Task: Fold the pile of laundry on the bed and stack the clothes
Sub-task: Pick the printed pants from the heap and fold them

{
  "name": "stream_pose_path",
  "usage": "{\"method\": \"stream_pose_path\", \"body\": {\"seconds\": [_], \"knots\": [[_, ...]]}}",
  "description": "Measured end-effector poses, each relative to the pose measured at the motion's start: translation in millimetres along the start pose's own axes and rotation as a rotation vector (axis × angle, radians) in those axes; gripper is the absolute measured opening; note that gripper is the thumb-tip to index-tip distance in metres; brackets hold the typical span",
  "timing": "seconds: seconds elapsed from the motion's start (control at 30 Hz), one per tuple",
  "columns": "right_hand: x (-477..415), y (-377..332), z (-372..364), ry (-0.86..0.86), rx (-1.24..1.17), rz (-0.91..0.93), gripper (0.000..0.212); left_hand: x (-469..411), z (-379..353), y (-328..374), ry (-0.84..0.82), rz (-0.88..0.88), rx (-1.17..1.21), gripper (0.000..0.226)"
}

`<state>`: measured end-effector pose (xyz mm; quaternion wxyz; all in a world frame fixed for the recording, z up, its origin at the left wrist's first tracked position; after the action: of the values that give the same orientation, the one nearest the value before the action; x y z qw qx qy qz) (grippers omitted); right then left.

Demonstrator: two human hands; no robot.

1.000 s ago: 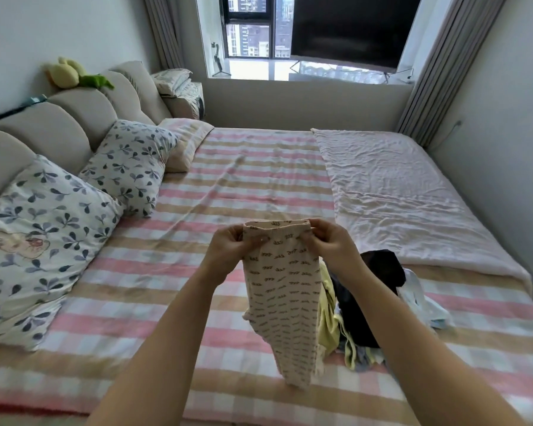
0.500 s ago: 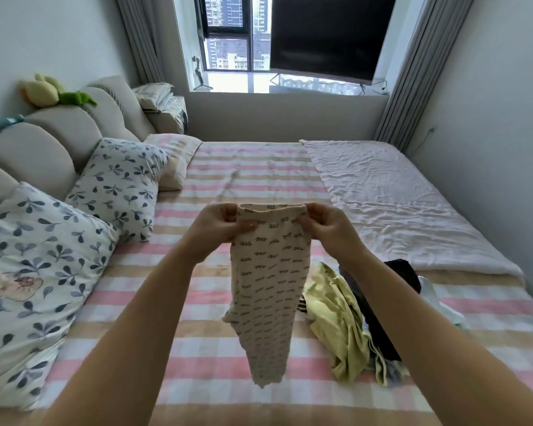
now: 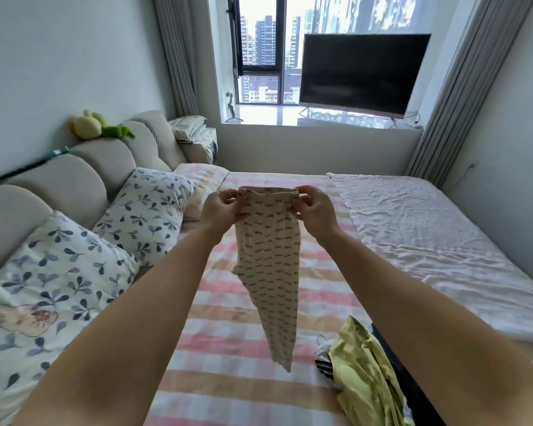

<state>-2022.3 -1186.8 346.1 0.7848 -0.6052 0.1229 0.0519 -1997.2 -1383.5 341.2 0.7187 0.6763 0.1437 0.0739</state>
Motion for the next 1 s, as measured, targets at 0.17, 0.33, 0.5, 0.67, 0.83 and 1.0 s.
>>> {"method": "stream_pose_path", "body": {"seconds": [0.17, 0.33, 0.5, 0.67, 0.83, 1.0], "knots": [[-7, 4, 3, 0.035, 0.017, 0.087, 0.014, -3, -5, -5, -0.031, -0.019, 0.049, 0.008], [21, 63, -1, -0.039, 0.117, 0.015, 0.018, 13, -11, -64, -0.097, 0.111, -0.037, 0.016], [67, 156, -21, -0.193, 0.190, -0.193, 0.016, 44, -11, -163, -0.106, 0.259, -0.245, 0.017], [132, 250, -40, -0.282, 0.196, -0.369, 0.010, 90, -8, -275, -0.099, 0.364, -0.357, 0.014], [209, 348, -53, -0.295, 0.202, -0.531, 0.013, 146, -4, -391, -0.145, 0.518, -0.411, 0.021], [291, 431, -63, -0.252, 0.174, -0.664, 0.012, 205, 2, -474, -0.170, 0.541, -0.441, 0.017]]}}
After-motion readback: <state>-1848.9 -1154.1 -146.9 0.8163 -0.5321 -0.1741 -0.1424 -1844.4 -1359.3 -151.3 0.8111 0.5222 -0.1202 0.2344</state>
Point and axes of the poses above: each hand's wrist, its own x-axis away from the middle knuckle, its own z-axis out of the back of the hand, y = z × x, the point moved 9 cm from there along -x, towards the middle knuckle, and after that the axes turned 6 degrees about y, right-handed, at the moved point
